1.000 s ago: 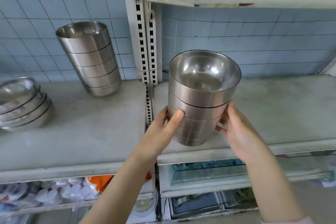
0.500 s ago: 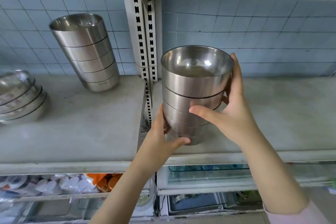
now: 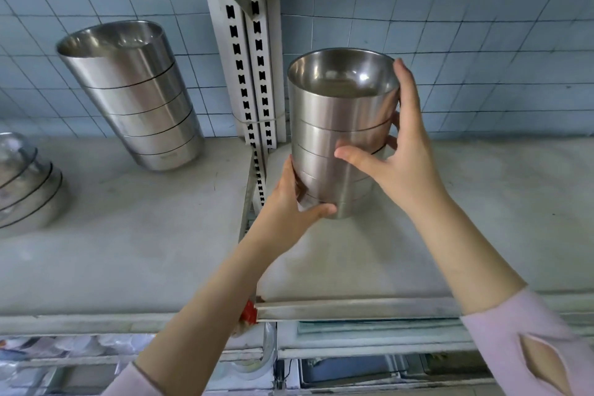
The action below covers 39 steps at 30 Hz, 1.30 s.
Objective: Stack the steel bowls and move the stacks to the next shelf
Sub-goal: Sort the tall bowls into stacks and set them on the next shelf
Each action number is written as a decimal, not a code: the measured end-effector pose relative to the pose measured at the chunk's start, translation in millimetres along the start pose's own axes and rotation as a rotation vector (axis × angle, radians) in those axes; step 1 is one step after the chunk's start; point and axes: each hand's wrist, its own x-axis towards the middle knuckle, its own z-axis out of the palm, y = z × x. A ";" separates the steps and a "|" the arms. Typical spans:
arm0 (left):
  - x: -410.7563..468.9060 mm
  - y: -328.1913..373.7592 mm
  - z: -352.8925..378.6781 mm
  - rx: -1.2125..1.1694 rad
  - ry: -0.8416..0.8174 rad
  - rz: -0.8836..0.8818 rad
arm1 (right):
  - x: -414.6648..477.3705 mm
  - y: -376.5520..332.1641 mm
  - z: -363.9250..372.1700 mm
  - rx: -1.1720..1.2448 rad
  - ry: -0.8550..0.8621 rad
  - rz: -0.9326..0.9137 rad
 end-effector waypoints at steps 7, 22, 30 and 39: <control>55.8 -5.6 -5.5 0.087 0.012 -0.057 | 52.6 27.6 6.6 -0.040 -0.031 0.020; 95.5 -16.9 -17.0 0.105 -0.030 -0.083 | 77.4 41.5 29.4 0.163 0.058 0.163; 116.1 53.1 -39.0 -0.167 0.298 0.213 | 109.9 38.5 13.3 0.200 0.089 0.171; 119.3 49.1 -38.7 -0.148 0.304 0.254 | 101.9 39.1 21.8 0.227 0.143 0.166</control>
